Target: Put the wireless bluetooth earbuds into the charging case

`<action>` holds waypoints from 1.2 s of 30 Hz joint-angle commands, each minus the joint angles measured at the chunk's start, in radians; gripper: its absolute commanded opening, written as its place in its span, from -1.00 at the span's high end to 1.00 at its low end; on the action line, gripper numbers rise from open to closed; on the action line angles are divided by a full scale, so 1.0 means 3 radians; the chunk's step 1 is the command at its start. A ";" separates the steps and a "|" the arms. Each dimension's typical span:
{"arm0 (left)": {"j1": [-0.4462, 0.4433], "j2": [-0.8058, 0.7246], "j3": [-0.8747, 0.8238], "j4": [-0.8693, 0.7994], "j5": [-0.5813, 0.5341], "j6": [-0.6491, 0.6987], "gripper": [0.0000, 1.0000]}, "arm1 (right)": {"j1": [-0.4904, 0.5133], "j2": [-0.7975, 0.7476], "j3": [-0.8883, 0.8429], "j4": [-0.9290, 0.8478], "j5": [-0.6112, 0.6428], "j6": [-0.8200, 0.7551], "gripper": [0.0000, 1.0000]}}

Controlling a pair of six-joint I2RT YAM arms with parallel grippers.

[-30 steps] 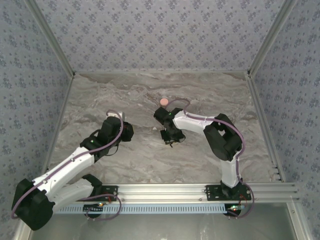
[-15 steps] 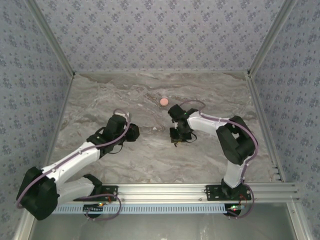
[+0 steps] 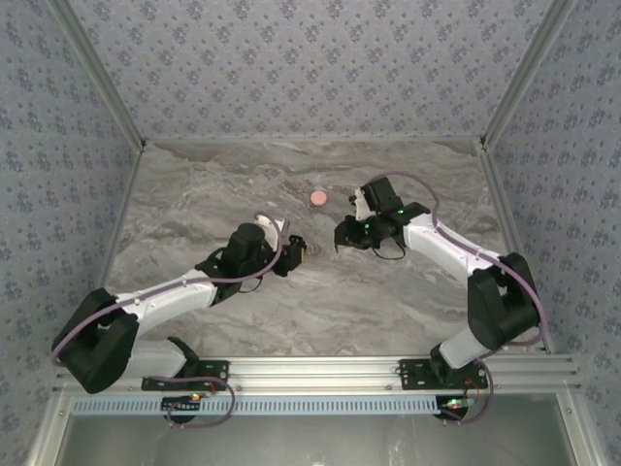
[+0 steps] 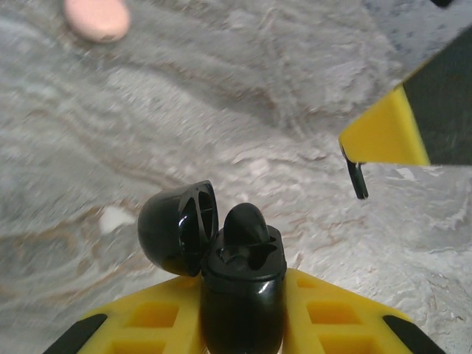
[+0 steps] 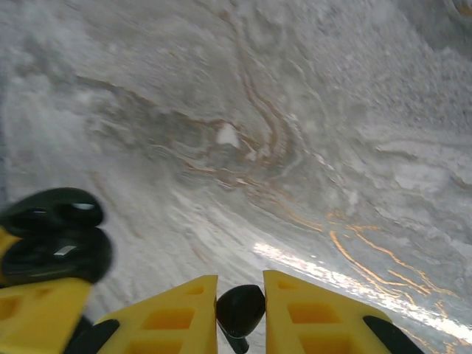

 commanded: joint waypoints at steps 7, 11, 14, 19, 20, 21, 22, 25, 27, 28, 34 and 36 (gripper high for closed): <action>-0.0173 0.0314 0.0012 0.1139 0.0314 0.0538 0.54 | -0.0048 -0.0316 0.0347 0.0254 -0.0460 0.0073 0.60; -0.0203 0.0421 0.0051 0.1335 0.0345 0.0567 0.56 | -0.0034 -0.0405 0.0457 0.0382 -0.0498 0.0078 0.60; -0.0247 0.0474 0.0016 0.1611 0.0346 0.0618 0.58 | -0.0027 -0.0478 0.0466 0.0460 -0.0506 0.0074 0.60; -0.0263 0.0516 0.0040 0.1851 0.0283 0.0524 0.59 | -0.0018 -0.0573 0.0441 0.0525 -0.0533 0.0038 0.60; -0.0265 0.0518 0.0038 0.1911 0.0269 0.0501 0.59 | -0.0017 -0.0586 0.0435 0.0533 -0.0531 0.0029 0.60; -0.0264 0.0519 0.0033 0.1975 0.0266 0.0470 0.59 | -0.0018 -0.0597 0.0430 0.0534 -0.0534 0.0018 0.60; -0.0263 0.0526 0.0038 0.2019 0.0258 0.0434 0.59 | -0.0013 -0.0614 0.0425 0.0533 -0.0529 0.0007 0.60; -0.0272 0.0524 0.0062 0.2107 0.0243 0.0395 0.59 | -0.0011 -0.0651 0.0410 0.0538 -0.0522 -0.0004 0.60; -0.0268 0.0520 0.0071 0.2152 0.0239 0.0377 0.59 | -0.0013 -0.0660 0.0405 0.0550 -0.0543 -0.0010 0.60; -0.0276 0.0516 0.0065 0.2187 0.0231 0.0361 0.59 | -0.0009 -0.0668 0.0404 0.0555 -0.0544 -0.0009 0.60; -0.0275 0.0491 0.0058 0.2326 0.0180 0.0280 0.58 | 0.0000 -0.0680 0.0404 0.0555 -0.0548 -0.0025 0.60; -0.0273 0.0469 0.0060 0.2323 0.0170 0.0279 0.58 | 0.0004 -0.0675 0.0404 0.0559 -0.0559 -0.0027 0.60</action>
